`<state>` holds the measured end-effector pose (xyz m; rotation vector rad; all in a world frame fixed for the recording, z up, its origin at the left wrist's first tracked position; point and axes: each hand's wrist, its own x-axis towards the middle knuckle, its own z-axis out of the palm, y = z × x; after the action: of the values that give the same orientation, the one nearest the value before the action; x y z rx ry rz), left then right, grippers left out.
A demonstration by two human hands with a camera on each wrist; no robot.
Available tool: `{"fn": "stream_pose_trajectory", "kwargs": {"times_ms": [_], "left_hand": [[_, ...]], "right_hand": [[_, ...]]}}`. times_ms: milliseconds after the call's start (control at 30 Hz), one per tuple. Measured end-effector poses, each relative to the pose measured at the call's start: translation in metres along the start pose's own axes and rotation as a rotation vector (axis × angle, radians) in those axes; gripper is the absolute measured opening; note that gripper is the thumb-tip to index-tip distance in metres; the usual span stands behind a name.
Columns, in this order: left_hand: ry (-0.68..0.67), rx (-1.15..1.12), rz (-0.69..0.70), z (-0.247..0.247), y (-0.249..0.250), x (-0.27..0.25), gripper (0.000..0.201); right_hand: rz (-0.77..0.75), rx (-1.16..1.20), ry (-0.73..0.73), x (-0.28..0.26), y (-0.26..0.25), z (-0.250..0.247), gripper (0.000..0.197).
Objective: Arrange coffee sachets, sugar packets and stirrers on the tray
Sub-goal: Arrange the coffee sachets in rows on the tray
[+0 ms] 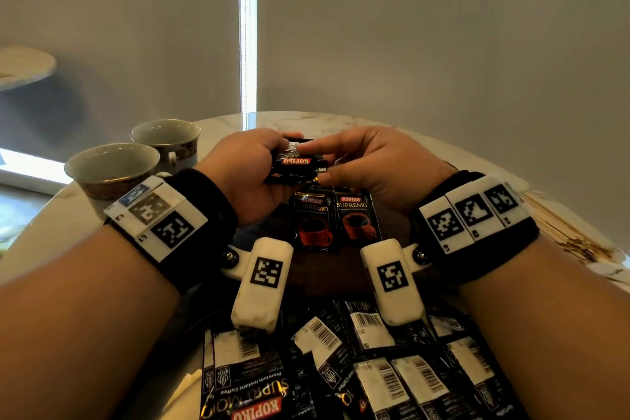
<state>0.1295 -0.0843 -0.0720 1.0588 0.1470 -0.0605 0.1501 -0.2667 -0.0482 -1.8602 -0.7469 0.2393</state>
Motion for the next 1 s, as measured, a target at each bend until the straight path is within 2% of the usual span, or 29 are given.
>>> {"fn": "stream_pose_trajectory", "kwargs": {"times_ms": [133, 300, 400, 500, 600, 733, 867, 1000], "left_hand": [[0.003, 0.028, -0.026, -0.001, -0.001, 0.001, 0.04], [-0.058, 0.066, -0.05, 0.0, -0.001, 0.001, 0.038], [-0.089, 0.106, -0.058, -0.001, -0.002, -0.001, 0.045], [-0.058, 0.069, -0.079, -0.001, -0.001, -0.001, 0.037], [-0.015, 0.038, -0.076, -0.004, 0.002, 0.001, 0.028], [-0.011, 0.08, -0.072, -0.004, 0.005, -0.002, 0.023], [-0.018, 0.072, -0.078, -0.003, 0.005, -0.002, 0.025], [-0.022, 0.05, -0.074, -0.004, 0.005, -0.002, 0.027]], "right_hand": [[-0.028, 0.017, 0.025, -0.001, 0.0, 0.001, 0.029], [-0.08, 0.008, 0.068, -0.001, -0.001, 0.002, 0.022], [-0.126, 0.03, 0.17, 0.001, 0.001, 0.002, 0.016], [-0.121, 0.072, 0.319, 0.006, 0.006, -0.001, 0.013], [-0.073, 0.165, 0.468, 0.013, 0.013, -0.012, 0.013], [0.084, 0.265, 0.533, 0.017, 0.033, -0.03, 0.012], [0.295, 0.389, 0.463, 0.009, 0.053, -0.032, 0.013], [0.45, 0.373, 0.309, 0.002, 0.063, -0.036, 0.007]]}}
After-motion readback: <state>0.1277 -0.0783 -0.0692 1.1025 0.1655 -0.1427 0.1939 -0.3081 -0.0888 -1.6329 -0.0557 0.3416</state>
